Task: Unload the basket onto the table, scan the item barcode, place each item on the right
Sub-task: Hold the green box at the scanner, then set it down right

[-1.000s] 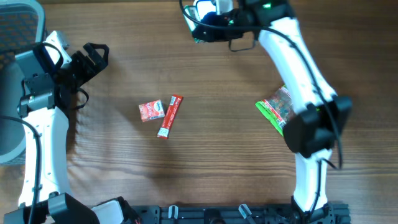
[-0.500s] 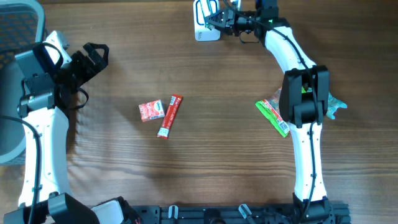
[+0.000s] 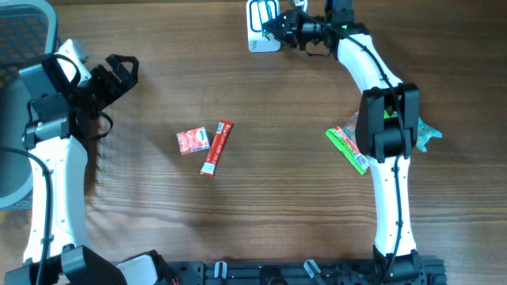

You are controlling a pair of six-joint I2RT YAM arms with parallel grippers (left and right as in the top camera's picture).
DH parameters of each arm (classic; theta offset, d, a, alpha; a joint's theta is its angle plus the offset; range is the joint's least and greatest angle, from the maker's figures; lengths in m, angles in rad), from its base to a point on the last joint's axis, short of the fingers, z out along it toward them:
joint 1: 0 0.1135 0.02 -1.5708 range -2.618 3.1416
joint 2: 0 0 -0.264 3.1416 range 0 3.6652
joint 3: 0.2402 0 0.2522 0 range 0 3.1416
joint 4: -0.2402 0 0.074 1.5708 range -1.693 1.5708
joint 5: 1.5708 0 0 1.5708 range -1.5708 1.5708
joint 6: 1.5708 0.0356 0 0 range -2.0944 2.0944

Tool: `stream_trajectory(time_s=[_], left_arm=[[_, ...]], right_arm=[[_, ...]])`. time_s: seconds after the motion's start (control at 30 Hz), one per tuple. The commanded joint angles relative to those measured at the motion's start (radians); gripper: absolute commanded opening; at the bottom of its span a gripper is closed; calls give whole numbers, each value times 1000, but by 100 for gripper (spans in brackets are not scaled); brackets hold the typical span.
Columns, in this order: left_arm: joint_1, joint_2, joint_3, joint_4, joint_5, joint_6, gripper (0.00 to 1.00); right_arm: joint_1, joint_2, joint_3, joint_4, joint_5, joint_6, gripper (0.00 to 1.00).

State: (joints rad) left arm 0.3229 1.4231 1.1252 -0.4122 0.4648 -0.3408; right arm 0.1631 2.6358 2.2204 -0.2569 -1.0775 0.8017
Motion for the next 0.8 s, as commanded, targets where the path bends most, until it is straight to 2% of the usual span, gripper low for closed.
stream_trajectory(time_s=[0.0,0.1,0.13,0.2,0.27,0.33,0.37,0.4,0.43,0.57,0.77], left_arm=[[3,0,3,3,5,23,100],[3,0,3,3,5,23,100],[3,0,3,3,5,23,100],[3,0,3,3,5,23,100],[3,0,3,3,5,23,100],[3,0,3,3,5,23,100],[2,0,3,3,5,23,100],[3,0,3,3,5,23,100],[3,0,3,3,5,23,100],[3,0,3,3,5,23,100],[3,0,3,3,5,23,100]], right_arm=[[1,-134,10,-123,23,-124,12],[-1,-312,10,-416,24,-387,12],[-4,-398,10,-612,75,-550,13],[-14,-455,10,-812,207,-674,13],[-27,-485,10,-1065,483,-753,10],[-29,-483,9,-1226,733,-729,10],[-29,-483,2,-1300,886,-671,10],[-29,-483,-6,-1353,1043,-599,9],[-29,-487,-32,-1352,1103,-579,10],[-30,-487,-142,-1352,1125,-536,13],[-33,-495,-424,-1355,1323,-398,14]])
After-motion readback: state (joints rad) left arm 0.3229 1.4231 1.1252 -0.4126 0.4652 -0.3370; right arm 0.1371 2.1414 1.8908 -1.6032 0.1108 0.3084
